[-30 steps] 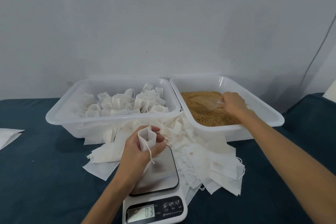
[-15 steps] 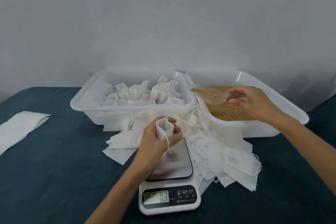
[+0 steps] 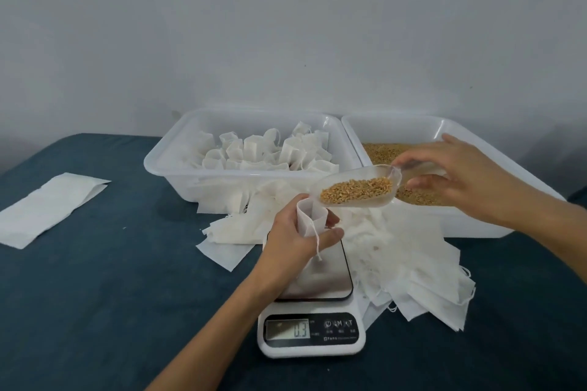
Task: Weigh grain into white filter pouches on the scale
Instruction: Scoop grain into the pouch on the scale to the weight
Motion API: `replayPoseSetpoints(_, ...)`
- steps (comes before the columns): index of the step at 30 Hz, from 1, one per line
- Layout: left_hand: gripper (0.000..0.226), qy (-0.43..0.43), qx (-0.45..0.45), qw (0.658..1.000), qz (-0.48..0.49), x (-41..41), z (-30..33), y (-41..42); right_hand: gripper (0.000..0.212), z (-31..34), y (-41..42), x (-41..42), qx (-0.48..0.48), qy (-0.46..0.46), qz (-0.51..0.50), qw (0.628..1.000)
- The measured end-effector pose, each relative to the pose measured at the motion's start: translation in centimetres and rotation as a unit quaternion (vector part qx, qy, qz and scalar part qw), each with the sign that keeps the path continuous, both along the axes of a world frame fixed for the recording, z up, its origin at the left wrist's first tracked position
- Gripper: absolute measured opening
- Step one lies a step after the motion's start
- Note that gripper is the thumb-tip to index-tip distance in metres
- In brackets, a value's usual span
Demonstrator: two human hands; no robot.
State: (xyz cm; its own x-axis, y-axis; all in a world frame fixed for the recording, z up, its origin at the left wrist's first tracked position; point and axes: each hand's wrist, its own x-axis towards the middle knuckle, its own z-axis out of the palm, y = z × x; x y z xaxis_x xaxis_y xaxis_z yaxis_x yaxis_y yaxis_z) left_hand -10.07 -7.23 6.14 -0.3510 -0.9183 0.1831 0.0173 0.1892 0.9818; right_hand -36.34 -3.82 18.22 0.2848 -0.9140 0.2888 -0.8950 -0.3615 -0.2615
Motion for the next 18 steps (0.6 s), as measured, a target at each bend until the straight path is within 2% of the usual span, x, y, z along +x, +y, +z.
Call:
replayPoseSetpoints(5, 0.036, -0.012, 0.001, 1.000, 0.001, -0.1, -0.1, 0.1, 0.027, 0.8, 0.1, 0.1, -0.030, 0.070, -0.015, 0.997)
replayPoseSetpoints(10, 0.044, 0.004, 0.013, 1.000, -0.003, -0.2, -0.1, 0.2, 0.026, 1.2, 0.0, 0.6, -0.063, 0.111, -0.013, 0.992)
replayPoseSetpoints(18, 0.045, -0.001, 0.018, 1.000, -0.019, -0.1, -0.2, 0.3, 0.029, 1.9, 0.6, 1.8, -0.065, 0.152, -0.035, 0.986)
